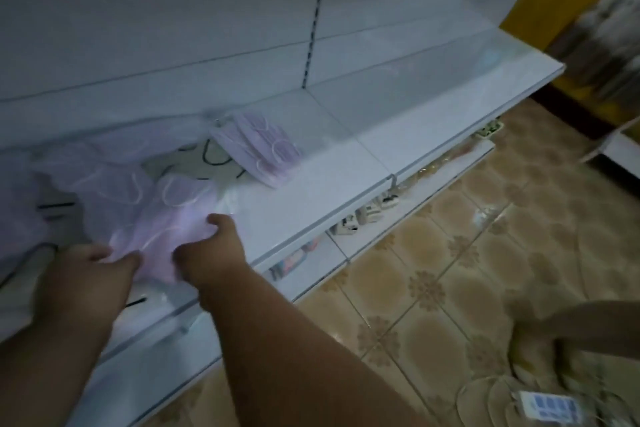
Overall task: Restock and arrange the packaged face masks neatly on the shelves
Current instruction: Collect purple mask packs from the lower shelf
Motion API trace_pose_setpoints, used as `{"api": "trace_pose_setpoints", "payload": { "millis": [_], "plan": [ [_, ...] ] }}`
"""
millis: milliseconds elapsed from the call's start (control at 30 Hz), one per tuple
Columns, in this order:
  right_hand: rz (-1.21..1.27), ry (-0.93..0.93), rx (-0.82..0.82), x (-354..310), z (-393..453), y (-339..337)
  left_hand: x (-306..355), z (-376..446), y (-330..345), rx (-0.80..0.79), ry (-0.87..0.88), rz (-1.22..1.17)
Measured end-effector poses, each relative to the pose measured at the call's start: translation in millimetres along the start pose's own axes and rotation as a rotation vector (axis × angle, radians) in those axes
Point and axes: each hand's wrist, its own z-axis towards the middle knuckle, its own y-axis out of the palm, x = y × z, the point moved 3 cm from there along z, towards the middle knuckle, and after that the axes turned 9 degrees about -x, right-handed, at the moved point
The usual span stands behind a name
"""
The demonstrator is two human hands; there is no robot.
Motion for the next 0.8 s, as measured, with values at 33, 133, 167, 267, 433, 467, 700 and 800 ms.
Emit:
{"api": "trace_pose_setpoints", "payload": {
  "millis": [33,133,167,267,433,467,700,800],
  "plan": [
    [-0.107,0.046,-0.089,-13,-14,22,42,-75,-2,-0.056,0.003,-0.028],
    [-0.338,0.011,0.098,-13,-24,41,109,-182,-3,-0.201,0.13,-0.118],
    [-0.336,0.021,0.077,-13,-30,39,112,-189,1,-0.244,0.067,-0.152],
    [-0.508,0.003,0.017,-22,-38,36,115,-187,-1,-0.402,-0.067,-0.136],
    [-1.175,-0.124,0.162,-62,-13,13,112,-186,10,-0.442,-0.049,-0.079],
    [-1.316,-0.197,0.245,-74,-2,4,113,-187,13,-0.433,-0.042,-0.088],
    [-1.876,-0.109,0.243,-138,81,-46,105,-183,54,-0.356,-0.054,-0.255],
    [-1.985,-0.039,0.188,-145,97,-60,97,-184,72,-0.295,-0.076,-0.314]
  ]
}}
